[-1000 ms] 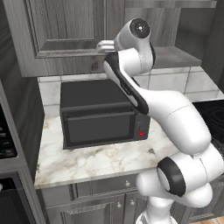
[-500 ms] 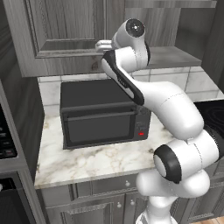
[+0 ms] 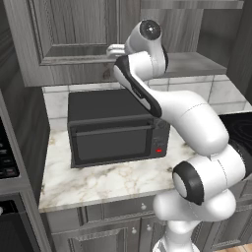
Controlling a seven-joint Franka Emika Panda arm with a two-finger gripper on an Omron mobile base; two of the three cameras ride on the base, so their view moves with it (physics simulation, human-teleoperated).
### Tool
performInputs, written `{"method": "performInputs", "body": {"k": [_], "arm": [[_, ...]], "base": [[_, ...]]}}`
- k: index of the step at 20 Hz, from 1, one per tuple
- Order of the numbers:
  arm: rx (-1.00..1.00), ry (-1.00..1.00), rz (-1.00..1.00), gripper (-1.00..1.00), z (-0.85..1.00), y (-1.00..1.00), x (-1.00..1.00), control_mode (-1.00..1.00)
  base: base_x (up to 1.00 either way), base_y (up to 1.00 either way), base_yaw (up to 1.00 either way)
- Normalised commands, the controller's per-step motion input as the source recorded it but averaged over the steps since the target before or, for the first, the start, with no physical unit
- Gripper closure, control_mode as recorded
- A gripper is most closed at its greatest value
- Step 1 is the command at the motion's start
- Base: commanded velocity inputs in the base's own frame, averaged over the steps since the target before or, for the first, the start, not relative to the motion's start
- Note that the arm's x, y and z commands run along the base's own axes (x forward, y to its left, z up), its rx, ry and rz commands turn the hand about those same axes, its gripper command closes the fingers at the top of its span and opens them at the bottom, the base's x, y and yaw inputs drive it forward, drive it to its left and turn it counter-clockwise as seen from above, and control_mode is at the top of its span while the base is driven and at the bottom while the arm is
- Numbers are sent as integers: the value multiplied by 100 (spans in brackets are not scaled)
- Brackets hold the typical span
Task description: Open the cabinet and move the ladle to the pot. Then close the cabinet.
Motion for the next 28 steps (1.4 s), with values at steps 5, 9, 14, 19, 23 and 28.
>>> {"method": "performInputs", "body": {"k": [5,9,14,19,23,28], "arm": [[0,0,0,100,-34,9,28,-100],[0,0,0,100,-43,1,28,-100],[0,-2,0,100,-46,1,12,-100],[3,-7,0,100,-41,8,1,-100],[4,-4,0,100,-29,18,14,-100],[1,-3,0,100,-7,26,0,-100]], "base": [[0,0,0],[0,0,0],[0,0,0],[0,0,0],[0,0,0],[0,0,0]]}}
